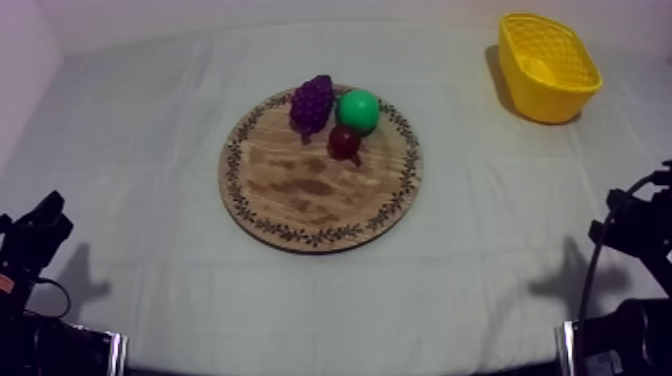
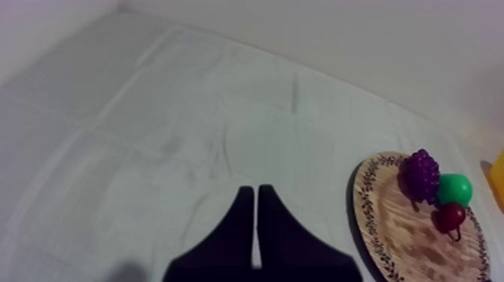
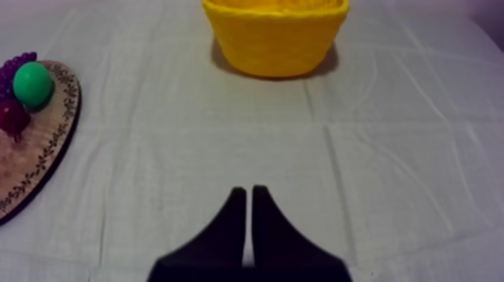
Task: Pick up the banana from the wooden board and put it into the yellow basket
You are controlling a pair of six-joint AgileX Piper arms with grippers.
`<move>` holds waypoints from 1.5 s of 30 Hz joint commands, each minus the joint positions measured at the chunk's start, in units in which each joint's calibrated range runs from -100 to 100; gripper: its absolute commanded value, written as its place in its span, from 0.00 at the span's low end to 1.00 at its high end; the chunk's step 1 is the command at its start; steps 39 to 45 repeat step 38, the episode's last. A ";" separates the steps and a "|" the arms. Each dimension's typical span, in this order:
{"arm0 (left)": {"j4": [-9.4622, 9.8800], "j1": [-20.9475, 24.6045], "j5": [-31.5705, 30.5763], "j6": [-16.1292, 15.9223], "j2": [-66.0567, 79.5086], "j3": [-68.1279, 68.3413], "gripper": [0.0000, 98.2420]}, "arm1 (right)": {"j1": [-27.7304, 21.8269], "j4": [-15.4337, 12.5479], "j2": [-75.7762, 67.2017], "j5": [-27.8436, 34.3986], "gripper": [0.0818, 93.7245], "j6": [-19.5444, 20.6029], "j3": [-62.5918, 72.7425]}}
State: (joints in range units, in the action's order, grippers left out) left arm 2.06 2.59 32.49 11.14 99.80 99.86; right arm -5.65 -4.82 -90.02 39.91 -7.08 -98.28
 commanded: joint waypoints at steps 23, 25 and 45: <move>0.01 -0.02 0.01 0.02 0.03 0.03 0.00 | 0.29 3.52 -5.73 -2.74 0.00 -3.58 -1.37; 0.01 -0.02 0.01 0.02 0.03 0.03 0.00 | 0.29 3.52 -5.73 -2.78 0.00 -3.66 -1.38; 0.01 -0.02 0.01 0.02 0.03 0.03 0.00 | 0.29 3.53 -5.74 -2.81 0.00 -3.74 -1.39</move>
